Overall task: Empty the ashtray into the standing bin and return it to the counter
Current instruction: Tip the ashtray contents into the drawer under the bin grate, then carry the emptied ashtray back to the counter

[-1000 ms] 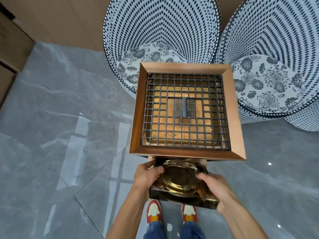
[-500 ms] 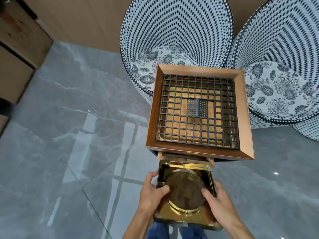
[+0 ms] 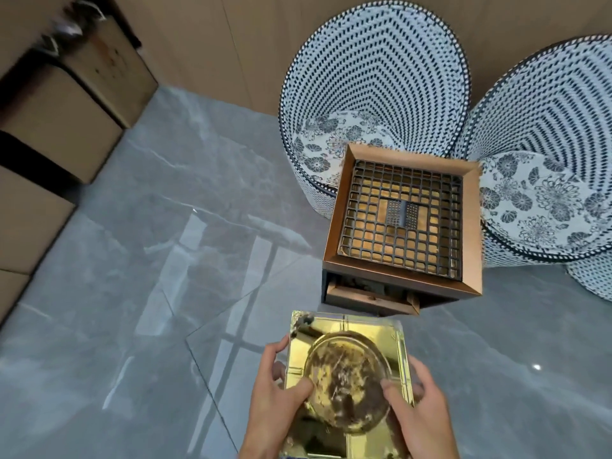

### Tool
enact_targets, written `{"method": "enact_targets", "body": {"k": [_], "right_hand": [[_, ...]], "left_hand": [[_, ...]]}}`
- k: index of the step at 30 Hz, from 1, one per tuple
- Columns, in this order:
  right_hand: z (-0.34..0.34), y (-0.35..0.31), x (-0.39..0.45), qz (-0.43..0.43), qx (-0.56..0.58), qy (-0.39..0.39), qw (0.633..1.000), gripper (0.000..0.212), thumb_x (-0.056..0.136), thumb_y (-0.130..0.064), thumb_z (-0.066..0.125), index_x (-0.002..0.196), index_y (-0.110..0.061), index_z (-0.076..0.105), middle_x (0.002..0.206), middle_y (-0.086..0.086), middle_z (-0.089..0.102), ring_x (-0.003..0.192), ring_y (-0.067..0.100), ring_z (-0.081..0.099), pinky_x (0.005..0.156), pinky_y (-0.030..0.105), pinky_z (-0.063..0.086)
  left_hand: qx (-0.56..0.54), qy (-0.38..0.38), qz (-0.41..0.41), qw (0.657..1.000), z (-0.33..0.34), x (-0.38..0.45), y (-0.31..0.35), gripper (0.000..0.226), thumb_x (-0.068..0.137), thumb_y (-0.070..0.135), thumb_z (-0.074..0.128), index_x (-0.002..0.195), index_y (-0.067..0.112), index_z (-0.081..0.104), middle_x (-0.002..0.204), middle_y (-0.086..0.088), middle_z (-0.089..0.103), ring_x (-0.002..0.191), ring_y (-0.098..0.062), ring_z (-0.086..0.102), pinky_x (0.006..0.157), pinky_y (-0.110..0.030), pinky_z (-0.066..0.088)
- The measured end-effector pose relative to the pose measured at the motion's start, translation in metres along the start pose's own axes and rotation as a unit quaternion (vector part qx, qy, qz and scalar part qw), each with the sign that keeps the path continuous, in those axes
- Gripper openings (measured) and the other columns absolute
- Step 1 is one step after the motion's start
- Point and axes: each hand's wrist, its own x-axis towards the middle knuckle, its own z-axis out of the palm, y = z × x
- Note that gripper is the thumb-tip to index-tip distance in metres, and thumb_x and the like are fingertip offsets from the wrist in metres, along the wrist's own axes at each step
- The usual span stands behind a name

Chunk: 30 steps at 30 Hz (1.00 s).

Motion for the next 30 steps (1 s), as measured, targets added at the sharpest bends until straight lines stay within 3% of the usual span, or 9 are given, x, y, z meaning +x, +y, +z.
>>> {"method": "enact_targets", "body": {"k": [6,10,12,14,17,21,25,28,30], "right_hand": [[-0.013,-0.07,-0.024,-0.075,0.046,-0.031,0.996,0.047,0.087,-0.013,0.077,0.124,-0.034,0.056,0.076,-0.022,0.079,0.069,-0.003,0.073,0.062,0.022,0.051],[-0.028,-0.123,-0.032,-0.145,0.061,-0.052,0.986,0.043,0.089,-0.012,0.074,0.114,-0.042,0.054,0.078,-0.03,0.076,0.071,-0.005,0.073,0.051,0.012,0.054],[-0.035,-0.149,-0.041,-0.177,0.071,-0.049,0.98,0.043,0.09,-0.014,0.074,0.108,-0.046,0.052,0.076,-0.036,0.073,0.072,-0.008,0.073,0.052,0.009,0.053],[-0.041,-0.171,-0.052,-0.207,0.075,-0.036,0.975,0.039,0.089,-0.019,0.075,0.116,-0.039,0.056,0.088,-0.031,0.076,0.081,-0.006,0.073,0.067,0.015,0.059],[-0.052,-0.199,-0.07,-0.226,0.09,-0.028,0.969,0.051,0.088,-0.023,0.077,0.134,-0.026,0.057,0.106,-0.007,0.08,0.099,0.014,0.074,0.094,0.049,0.058],[-0.067,-0.227,-0.091,-0.251,0.106,-0.029,0.962,0.061,0.086,-0.032,0.077,0.141,-0.029,0.051,0.123,-0.002,0.07,0.113,0.02,0.068,0.101,0.05,0.053],[-0.081,-0.235,-0.106,-0.269,0.105,-0.029,0.957,0.054,0.088,-0.028,0.075,0.137,-0.028,0.053,0.099,-0.007,0.08,0.09,0.013,0.077,0.088,0.045,0.059],[-0.095,-0.234,-0.12,-0.271,0.1,-0.031,0.957,0.037,0.091,-0.02,0.073,0.122,-0.031,0.056,0.086,-0.031,0.076,0.074,-0.004,0.074,0.062,0.017,0.057],[-0.104,-0.235,-0.124,-0.284,0.087,-0.044,0.954,0.034,0.091,-0.018,0.072,0.112,-0.038,0.054,0.081,-0.038,0.072,0.073,-0.011,0.071,0.053,0.01,0.053]], "left_hand": [[-0.055,-0.03,0.061,0.996,-0.025,-0.038,0.078,0.061,0.057,0.028,0.077,0.108,0.057,0.061,0.109,-0.043,0.058,0.076,-0.032,0.06,0.072,-0.051,0.054],[-0.055,-0.032,0.119,0.991,-0.031,-0.053,0.129,0.057,0.074,0.011,0.074,0.111,0.052,0.06,0.112,-0.038,0.061,0.082,-0.053,0.072,0.073,-0.066,0.059],[-0.066,-0.033,0.147,0.986,-0.034,-0.062,0.153,0.057,0.074,0.011,0.072,0.105,0.057,0.06,0.1,-0.032,0.062,0.076,-0.043,0.067,0.071,-0.061,0.058],[-0.072,-0.039,0.173,0.982,-0.036,-0.072,0.174,0.056,0.076,0.009,0.07,0.105,0.057,0.061,0.093,-0.024,0.063,0.075,-0.033,0.059,0.071,-0.051,0.051],[-0.076,-0.042,0.202,0.976,-0.04,-0.09,0.201,0.054,0.081,0.005,0.07,0.107,0.052,0.063,0.085,-0.024,0.067,0.071,-0.03,0.059,0.068,-0.046,0.047],[-0.081,-0.048,0.222,0.97,-0.041,-0.111,0.228,0.05,0.075,0.015,0.072,0.11,0.05,0.062,0.087,-0.022,0.067,0.074,-0.029,0.058,0.07,-0.053,0.053],[-0.085,-0.054,0.226,0.969,-0.044,-0.13,0.241,0.052,0.076,0.014,0.071,0.114,0.047,0.063,0.083,-0.014,0.063,0.071,-0.028,0.053,0.066,-0.045,0.044],[-0.088,-0.055,0.232,0.967,-0.044,-0.148,0.24,0.053,0.078,0.011,0.07,0.115,0.049,0.063,0.081,-0.009,0.056,0.071,-0.026,0.049,0.066,-0.041,0.041],[-0.091,-0.053,0.235,0.966,-0.041,-0.16,0.238,0.053,0.082,0.009,0.069,0.119,0.046,0.061,0.082,-0.01,0.057,0.072,-0.025,0.049,0.067,-0.041,0.042]]}}
